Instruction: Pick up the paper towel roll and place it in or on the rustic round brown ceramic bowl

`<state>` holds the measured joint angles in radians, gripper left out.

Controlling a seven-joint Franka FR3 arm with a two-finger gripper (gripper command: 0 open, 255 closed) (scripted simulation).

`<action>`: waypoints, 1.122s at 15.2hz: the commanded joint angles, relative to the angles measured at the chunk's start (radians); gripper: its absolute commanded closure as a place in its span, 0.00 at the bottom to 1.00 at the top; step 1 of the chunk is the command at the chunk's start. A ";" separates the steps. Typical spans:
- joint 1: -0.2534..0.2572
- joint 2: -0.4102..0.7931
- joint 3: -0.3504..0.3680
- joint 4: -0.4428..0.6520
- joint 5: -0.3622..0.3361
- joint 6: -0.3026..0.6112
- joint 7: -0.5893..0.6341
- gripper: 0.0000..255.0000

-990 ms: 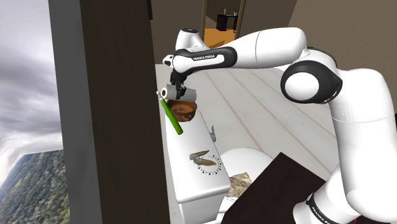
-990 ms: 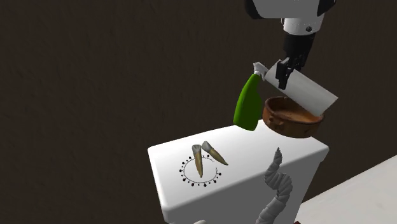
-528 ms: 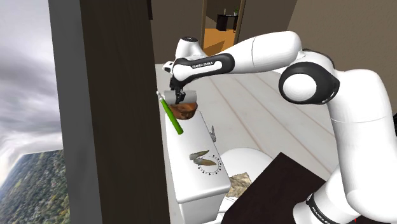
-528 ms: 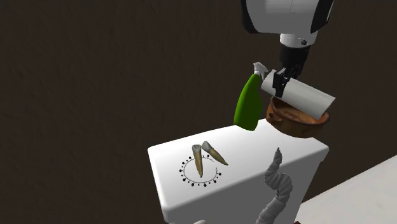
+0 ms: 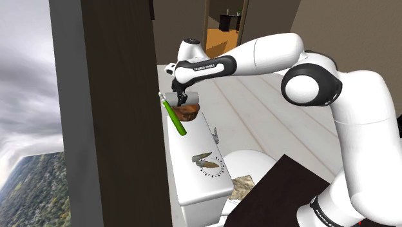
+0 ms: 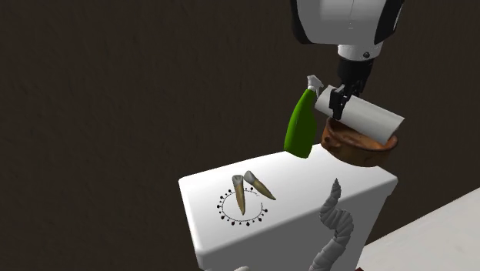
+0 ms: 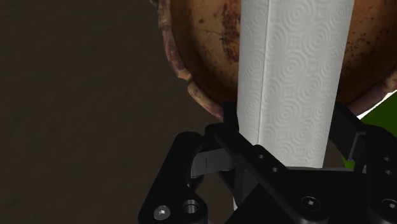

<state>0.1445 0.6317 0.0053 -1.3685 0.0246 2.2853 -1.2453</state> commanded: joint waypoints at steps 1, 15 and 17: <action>-0.001 0.006 -0.004 -0.009 -0.002 -0.005 0.002 0.00; -0.004 -0.080 -0.004 -0.025 -0.002 -0.075 0.000 0.00; -0.004 -0.080 -0.004 -0.025 -0.002 -0.075 0.000 0.00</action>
<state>0.1404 0.5514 0.0012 -1.3936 0.0228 2.2104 -1.2451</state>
